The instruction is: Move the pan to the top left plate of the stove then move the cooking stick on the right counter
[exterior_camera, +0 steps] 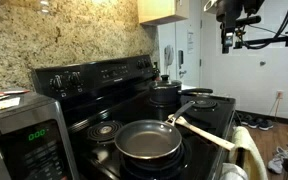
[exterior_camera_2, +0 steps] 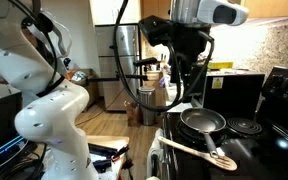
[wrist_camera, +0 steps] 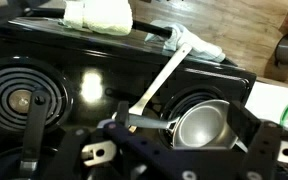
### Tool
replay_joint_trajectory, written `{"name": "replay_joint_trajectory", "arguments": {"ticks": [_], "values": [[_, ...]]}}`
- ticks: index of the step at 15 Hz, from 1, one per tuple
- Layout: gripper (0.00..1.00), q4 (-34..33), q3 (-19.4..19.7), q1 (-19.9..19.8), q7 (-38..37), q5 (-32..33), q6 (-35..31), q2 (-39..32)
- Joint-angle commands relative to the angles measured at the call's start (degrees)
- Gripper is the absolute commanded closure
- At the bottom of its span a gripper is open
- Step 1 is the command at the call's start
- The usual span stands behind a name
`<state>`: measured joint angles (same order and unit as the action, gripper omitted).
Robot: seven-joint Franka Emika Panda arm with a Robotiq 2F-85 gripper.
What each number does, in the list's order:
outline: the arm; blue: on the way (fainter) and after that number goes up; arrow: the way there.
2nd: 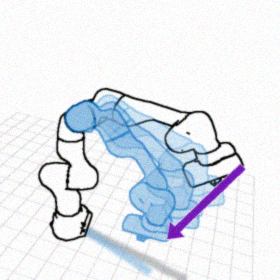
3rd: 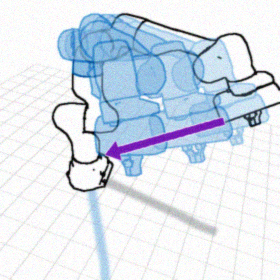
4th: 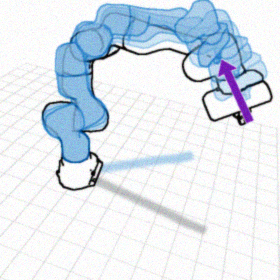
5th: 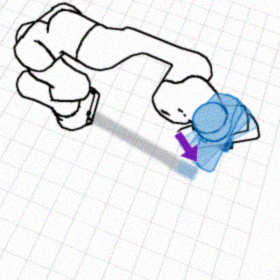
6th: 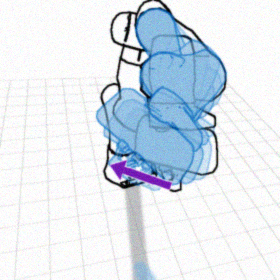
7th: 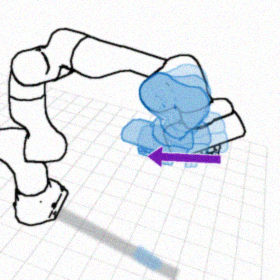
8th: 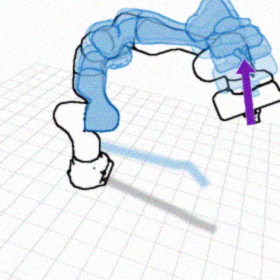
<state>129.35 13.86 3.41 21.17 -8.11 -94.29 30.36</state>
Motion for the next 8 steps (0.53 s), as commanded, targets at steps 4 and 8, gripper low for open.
{"name": "replay_joint_trajectory", "arguments": {"ticks": [4, 8], "values": [[0.0, -1.67, -2.42, -1.75, 2.63, 3.34, 0.47, -2.33], [0.0, -2.59, -3.54, -0.65, 6.98, 8.12, 0.04, -4.95]]}}
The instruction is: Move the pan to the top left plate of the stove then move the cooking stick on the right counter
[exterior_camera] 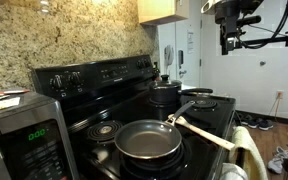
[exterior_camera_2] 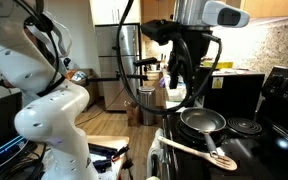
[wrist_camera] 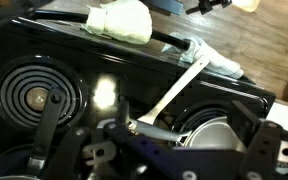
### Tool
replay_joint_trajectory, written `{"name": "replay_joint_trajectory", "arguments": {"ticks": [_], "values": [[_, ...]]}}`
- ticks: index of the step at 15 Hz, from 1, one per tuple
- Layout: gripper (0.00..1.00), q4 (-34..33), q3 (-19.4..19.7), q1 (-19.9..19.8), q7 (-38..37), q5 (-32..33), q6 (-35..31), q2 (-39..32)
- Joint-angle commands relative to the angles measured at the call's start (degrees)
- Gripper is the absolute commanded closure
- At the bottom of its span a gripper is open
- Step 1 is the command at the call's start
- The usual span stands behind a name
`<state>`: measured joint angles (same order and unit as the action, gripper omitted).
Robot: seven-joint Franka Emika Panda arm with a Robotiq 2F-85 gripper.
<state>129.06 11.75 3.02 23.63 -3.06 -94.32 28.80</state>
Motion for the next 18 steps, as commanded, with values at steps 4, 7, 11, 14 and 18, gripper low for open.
{"name": "replay_joint_trajectory", "arguments": {"ticks": [4, 7, 11, 14, 18], "values": [[0.0, -2.63, -1.29, 1.44, 15.43, 4.88, -3.59, -7.92], [0.0, -2.67, -2.05, 1.42, 22.8, 6.13, -8.21, -11.77], [0.0, -2.61, -4.05, 1.24, 30.45, 8.3, -13.56, -16.91], [0.0, -2.12, -5.66, 1.12, 34.99, 8.49, -18.45, -19.87], [0.0, -4.23, -7.36, 0.76, 37.67, 6.78, -20.54, -25.29]]}}
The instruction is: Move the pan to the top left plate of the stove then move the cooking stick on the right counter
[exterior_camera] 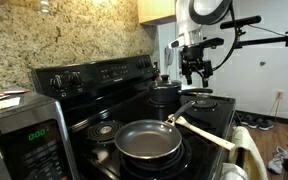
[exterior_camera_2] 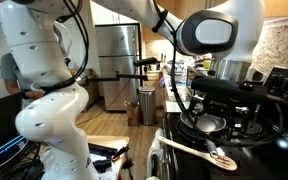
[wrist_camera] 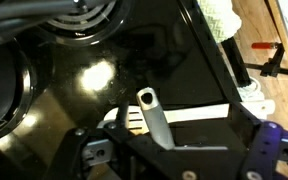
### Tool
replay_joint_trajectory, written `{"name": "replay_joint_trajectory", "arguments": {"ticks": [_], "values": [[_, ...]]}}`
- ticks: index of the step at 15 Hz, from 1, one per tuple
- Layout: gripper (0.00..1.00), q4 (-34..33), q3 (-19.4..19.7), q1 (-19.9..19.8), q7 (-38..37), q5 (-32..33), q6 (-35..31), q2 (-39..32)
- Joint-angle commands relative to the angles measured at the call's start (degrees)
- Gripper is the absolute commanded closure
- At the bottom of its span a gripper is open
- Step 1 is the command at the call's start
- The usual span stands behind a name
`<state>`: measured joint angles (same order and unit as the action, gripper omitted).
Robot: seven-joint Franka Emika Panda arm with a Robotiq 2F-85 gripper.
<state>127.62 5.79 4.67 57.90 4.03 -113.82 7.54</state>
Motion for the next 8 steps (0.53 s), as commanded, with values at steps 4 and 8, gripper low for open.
{"name": "replay_joint_trajectory", "arguments": {"ticks": [4, 8], "values": [[0.0, -6.17, -2.34, -1.71, 5.44, -1.21, -1.5, -8.62], [0.0, -8.78, -3.11, -2.67, 6.26, -2.57, -1.34, -11.39]]}}
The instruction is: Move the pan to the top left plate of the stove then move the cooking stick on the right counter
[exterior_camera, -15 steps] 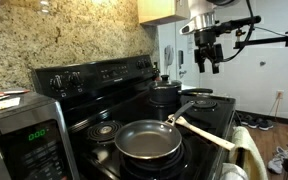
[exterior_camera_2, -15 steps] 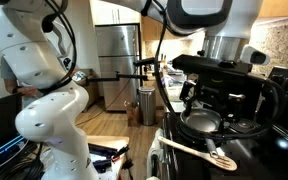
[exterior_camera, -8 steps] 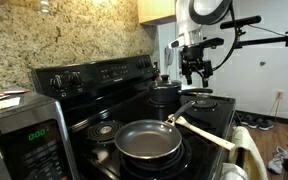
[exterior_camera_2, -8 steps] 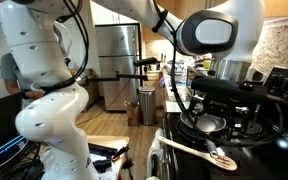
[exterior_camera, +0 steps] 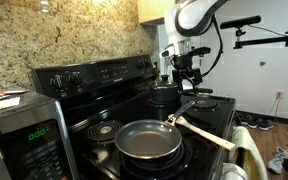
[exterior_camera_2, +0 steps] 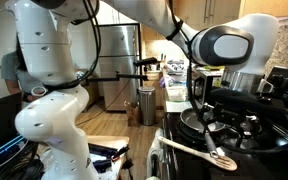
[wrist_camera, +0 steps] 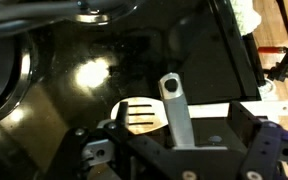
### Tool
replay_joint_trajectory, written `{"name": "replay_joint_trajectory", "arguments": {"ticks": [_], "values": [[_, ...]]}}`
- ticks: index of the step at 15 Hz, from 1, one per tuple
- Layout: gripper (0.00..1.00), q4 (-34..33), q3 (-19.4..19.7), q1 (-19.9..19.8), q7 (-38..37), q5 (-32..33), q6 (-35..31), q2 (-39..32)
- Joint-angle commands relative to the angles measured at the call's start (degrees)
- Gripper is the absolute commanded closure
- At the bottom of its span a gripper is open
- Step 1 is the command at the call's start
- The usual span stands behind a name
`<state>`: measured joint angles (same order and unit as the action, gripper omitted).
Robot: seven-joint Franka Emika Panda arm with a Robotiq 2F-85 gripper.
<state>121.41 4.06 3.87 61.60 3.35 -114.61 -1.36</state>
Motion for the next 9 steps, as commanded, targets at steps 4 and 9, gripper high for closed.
{"name": "replay_joint_trajectory", "arguments": {"ticks": [4, 9], "values": [[0.0, -1.7, -2.09, -2.16, 0.18, -0.31, 0.2, -1.91], [0.0, 0.5, -2.82, -2.07, 1.83, -3.53, -3.91, -1.91]]}}
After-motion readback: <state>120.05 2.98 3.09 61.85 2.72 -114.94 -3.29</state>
